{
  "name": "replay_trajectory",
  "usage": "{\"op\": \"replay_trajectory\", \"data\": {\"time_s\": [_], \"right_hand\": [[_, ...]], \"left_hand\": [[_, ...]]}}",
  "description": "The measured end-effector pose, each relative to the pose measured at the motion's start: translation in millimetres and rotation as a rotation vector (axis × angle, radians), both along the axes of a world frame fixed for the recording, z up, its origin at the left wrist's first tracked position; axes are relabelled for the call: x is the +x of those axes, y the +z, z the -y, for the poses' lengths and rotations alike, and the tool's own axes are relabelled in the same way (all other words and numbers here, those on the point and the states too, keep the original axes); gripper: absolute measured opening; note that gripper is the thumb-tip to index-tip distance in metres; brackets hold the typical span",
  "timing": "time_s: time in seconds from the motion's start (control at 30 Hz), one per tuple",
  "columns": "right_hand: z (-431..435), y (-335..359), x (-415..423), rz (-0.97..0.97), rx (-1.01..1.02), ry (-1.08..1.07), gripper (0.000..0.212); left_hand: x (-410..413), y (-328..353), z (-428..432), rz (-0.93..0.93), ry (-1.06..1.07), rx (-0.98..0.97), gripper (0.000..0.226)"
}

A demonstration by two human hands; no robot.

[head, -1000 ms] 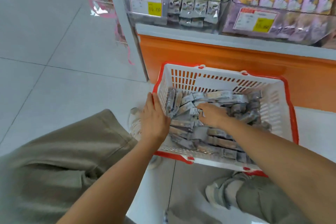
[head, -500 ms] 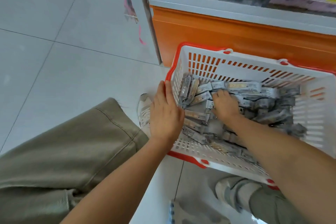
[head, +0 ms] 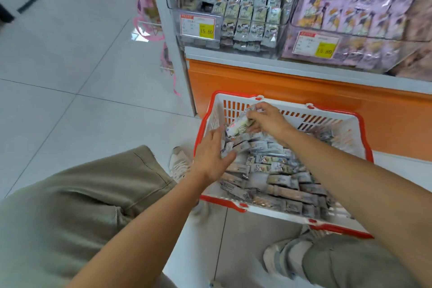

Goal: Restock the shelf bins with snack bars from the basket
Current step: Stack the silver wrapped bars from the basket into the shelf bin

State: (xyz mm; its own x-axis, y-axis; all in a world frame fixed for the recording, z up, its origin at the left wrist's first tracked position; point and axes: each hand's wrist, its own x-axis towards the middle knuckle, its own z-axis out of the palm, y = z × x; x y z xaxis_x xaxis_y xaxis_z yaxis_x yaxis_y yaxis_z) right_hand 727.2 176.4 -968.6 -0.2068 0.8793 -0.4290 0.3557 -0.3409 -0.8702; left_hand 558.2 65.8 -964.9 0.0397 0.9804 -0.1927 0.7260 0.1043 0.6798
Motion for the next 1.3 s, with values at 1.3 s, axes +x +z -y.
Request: {"op": "replay_trajectory", "data": {"time_s": [1.3], "right_hand": [[-135.3,201.7,-95.1,0.41,0.586,0.076,0.048]], "left_hand": [[-82.8,168.7,-154.3,-0.749,-0.047,0.53,0.057]]}}
